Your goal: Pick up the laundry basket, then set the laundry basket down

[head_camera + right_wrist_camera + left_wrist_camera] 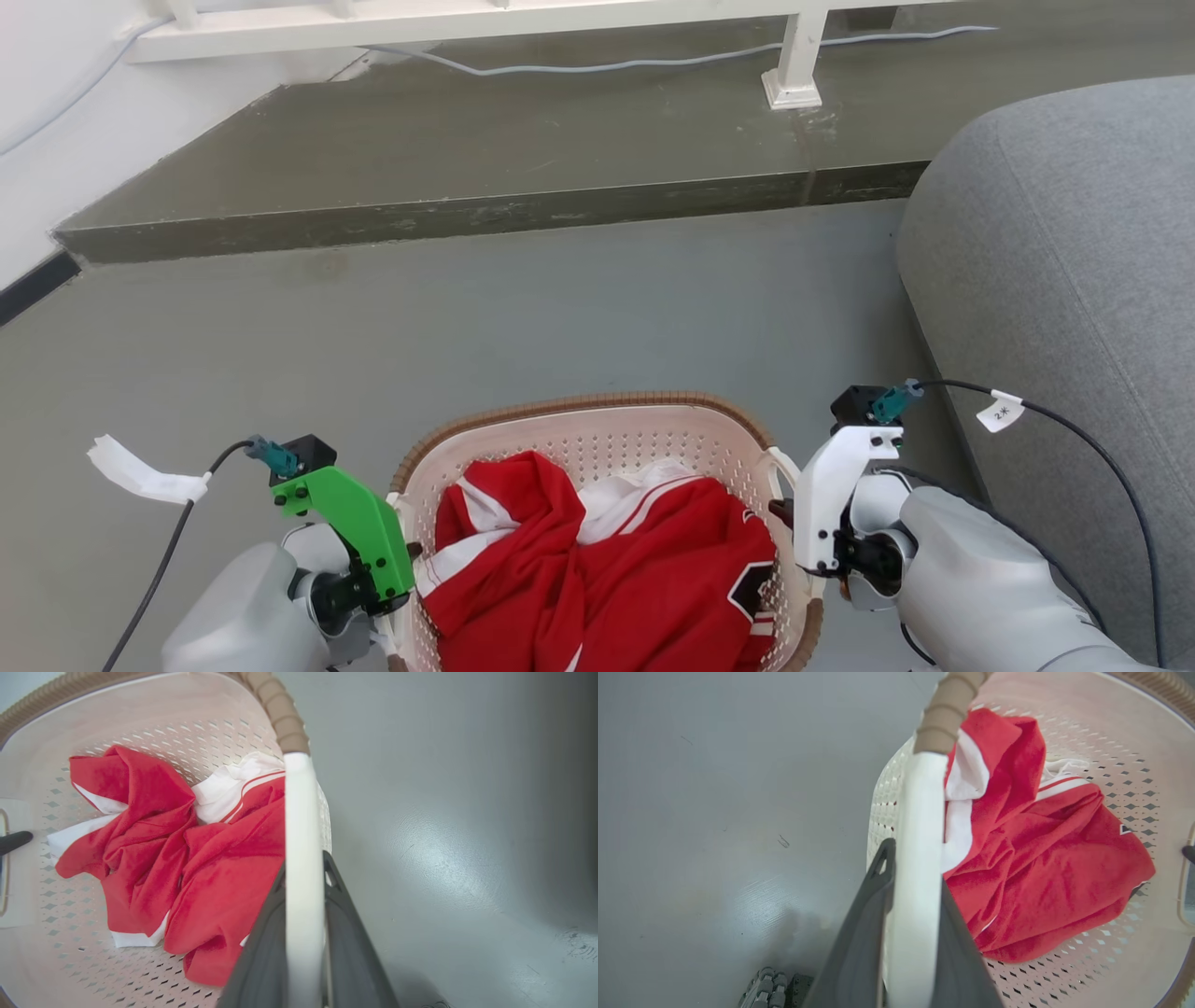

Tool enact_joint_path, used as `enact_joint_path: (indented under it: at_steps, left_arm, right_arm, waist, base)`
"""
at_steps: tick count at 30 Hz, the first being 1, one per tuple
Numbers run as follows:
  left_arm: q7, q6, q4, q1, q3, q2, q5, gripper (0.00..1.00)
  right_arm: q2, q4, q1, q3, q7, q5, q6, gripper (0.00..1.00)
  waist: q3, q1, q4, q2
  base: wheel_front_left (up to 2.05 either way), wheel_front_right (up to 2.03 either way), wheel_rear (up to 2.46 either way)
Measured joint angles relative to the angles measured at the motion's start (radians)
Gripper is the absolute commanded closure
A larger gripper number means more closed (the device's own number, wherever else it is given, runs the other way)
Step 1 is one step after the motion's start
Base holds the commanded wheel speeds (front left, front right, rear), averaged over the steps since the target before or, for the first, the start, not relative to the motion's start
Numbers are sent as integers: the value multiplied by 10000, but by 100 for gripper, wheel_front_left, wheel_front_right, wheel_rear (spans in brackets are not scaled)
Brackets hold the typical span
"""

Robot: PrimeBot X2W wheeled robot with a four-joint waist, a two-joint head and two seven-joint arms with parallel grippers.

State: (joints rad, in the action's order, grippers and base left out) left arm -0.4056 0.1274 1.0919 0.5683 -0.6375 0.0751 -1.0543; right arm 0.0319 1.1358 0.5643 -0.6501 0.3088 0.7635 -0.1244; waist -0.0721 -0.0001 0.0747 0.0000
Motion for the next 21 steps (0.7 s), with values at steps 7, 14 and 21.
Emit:
enact_joint_path:
  at_steps: [7,14,21]
  left_arm:
    - [-42,0,-2,-7,-54,33,-96,100]
    - [-40,0,-12,-8,-98,52,-150,100]
    - [-40,0,-31,-8,-138,81,-161,100]
  right_arm:
    - [0,4,0,-94,4,142,0,100]
    - [2,8,0,-163,4,230,0,100]
    - [2,10,8,-238,2,299,0,100]
  waist:
    - [5,0,-21,0]
    - [-21,0,-27,0]
    - [-87,0,-26,0]
  base:
    - [0,0,0]
    - [0,0,0]
    - [0,0,0]
